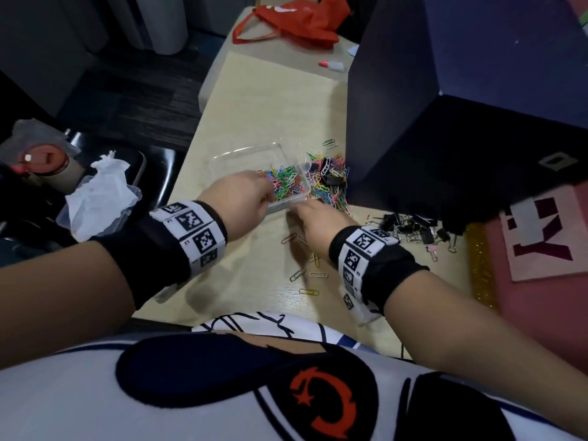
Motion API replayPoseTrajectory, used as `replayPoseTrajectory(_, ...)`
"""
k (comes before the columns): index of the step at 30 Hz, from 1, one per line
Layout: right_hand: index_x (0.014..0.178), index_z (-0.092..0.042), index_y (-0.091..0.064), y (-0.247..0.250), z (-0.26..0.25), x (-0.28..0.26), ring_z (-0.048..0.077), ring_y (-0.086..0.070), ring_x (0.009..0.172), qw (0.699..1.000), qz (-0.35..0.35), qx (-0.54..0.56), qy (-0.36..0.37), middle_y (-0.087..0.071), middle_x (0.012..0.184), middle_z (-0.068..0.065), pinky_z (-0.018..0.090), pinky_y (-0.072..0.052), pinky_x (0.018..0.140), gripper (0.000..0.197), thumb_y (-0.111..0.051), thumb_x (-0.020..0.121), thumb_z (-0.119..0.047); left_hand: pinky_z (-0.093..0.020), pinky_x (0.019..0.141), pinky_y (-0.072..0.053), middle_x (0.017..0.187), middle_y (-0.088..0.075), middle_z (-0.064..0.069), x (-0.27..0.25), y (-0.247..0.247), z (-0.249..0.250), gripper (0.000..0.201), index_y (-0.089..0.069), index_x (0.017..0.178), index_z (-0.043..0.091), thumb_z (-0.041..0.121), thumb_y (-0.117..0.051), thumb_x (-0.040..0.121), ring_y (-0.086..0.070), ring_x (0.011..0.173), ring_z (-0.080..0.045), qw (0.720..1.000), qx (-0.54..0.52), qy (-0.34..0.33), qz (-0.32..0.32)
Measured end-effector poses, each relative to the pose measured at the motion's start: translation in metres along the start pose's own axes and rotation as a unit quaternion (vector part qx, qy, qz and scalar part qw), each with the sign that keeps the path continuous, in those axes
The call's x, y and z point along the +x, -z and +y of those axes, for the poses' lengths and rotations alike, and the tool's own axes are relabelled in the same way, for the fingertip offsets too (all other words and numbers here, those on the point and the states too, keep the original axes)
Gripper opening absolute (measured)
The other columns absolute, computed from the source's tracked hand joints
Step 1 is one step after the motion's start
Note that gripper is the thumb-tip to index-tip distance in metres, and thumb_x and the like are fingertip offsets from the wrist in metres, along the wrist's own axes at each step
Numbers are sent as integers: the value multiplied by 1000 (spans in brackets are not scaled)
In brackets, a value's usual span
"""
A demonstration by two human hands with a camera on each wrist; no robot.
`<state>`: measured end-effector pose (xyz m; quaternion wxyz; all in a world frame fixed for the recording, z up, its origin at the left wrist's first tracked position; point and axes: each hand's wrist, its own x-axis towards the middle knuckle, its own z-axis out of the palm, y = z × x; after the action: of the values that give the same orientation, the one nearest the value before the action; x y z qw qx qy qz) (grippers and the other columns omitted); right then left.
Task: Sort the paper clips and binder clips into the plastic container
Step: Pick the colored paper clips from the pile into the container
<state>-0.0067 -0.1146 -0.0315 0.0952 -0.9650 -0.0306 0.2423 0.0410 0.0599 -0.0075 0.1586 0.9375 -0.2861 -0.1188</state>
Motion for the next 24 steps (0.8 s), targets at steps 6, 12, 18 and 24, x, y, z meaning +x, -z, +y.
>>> replayPoseTrajectory(6,139,-18,-43,-22,18,-19,25,-33,131,996,27,-43,70,-38,144,2,37,-33,108,55,-50,87,-6,-36,88,-49,116,-55,-4,-5,-32,24,31,-58,121,21,25,-49,92,-56,109,-25,985,79,-71,-134)
replayPoseTrajectory(12,128,-18,-54,-45,32,-54,25,-44,116,996,64,-26,55,-51,122,4,36,-39,100,43,-56,89,-36,-36,75,-48,108,-54,-7,6,-51,34,24,-57,112,14,25,-52,91,-59,98,-29,971,142,-83,-171)
replayPoseTrajectory(18,128,-18,-54,-52,22,-59,28,-48,115,998,39,29,35,-49,121,8,38,-41,98,43,-62,86,-24,-38,70,-53,92,-57,-7,10,-51,33,11,-58,96,15,14,-59,85,-61,84,-29,961,198,-82,-175)
replayPoseTrajectory(24,122,-14,-56,-45,14,-48,31,-56,105,996,49,56,-48,-48,120,10,35,-46,91,35,-51,89,-5,-32,60,-39,92,-62,-10,0,-46,30,14,-55,99,11,7,-53,86,-59,82,-29,955,237,-60,-170)
